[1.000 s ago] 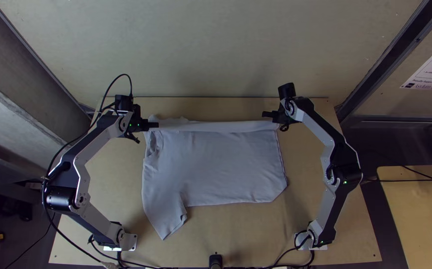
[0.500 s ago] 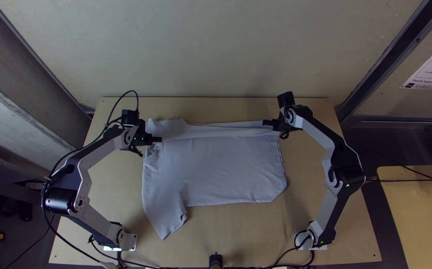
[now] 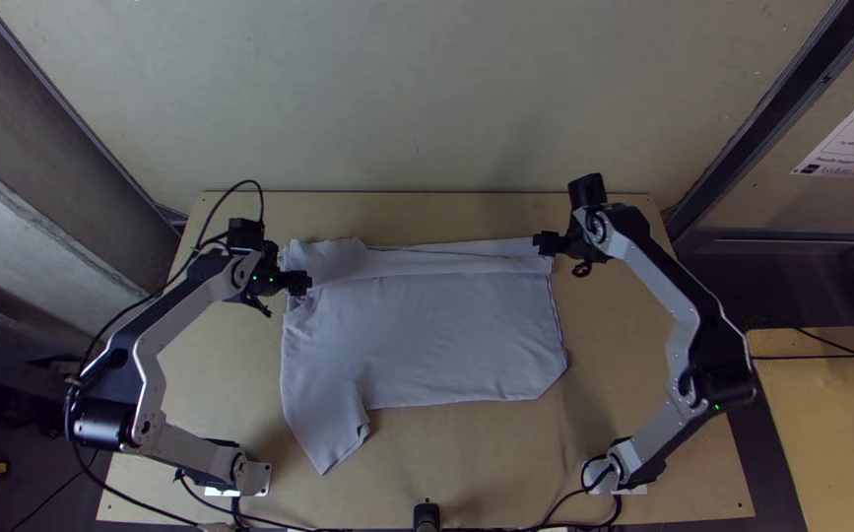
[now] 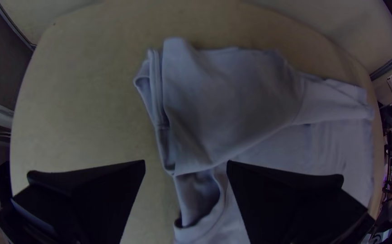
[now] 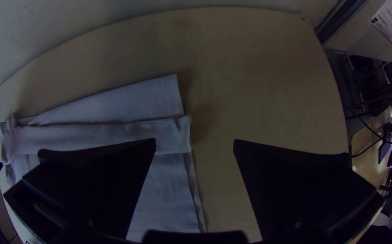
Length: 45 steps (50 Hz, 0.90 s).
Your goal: Fold the t-shirt
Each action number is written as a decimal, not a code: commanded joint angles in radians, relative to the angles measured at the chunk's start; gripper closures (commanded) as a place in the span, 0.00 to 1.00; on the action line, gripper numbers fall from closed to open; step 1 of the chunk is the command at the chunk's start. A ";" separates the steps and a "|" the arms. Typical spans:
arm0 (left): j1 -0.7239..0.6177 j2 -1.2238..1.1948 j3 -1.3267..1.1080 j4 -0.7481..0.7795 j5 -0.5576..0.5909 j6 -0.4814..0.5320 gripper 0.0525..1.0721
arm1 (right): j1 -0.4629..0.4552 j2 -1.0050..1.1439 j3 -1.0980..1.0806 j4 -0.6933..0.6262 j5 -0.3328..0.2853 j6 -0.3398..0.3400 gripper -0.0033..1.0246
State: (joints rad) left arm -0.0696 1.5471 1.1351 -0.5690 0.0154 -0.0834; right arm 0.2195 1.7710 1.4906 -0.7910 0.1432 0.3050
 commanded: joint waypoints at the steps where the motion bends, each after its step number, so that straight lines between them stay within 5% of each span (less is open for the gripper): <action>1: 0.008 -0.073 0.049 -0.052 0.017 -0.016 0.04 | -0.020 -0.130 -0.053 -0.016 0.010 -0.003 0.09; 27: -0.079 -0.329 0.072 -0.393 0.040 -0.070 0.04 | -0.008 -0.622 -0.328 -0.088 0.009 0.020 0.09; 45: -0.289 -0.504 -0.113 -0.657 0.037 -0.113 0.04 | -0.026 -0.662 -0.415 -0.145 -0.031 -0.001 0.09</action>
State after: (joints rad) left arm -0.3130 1.0901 1.0927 -1.1744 0.0448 -0.1589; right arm 0.2016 1.1164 1.1069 -0.9161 0.1238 0.3092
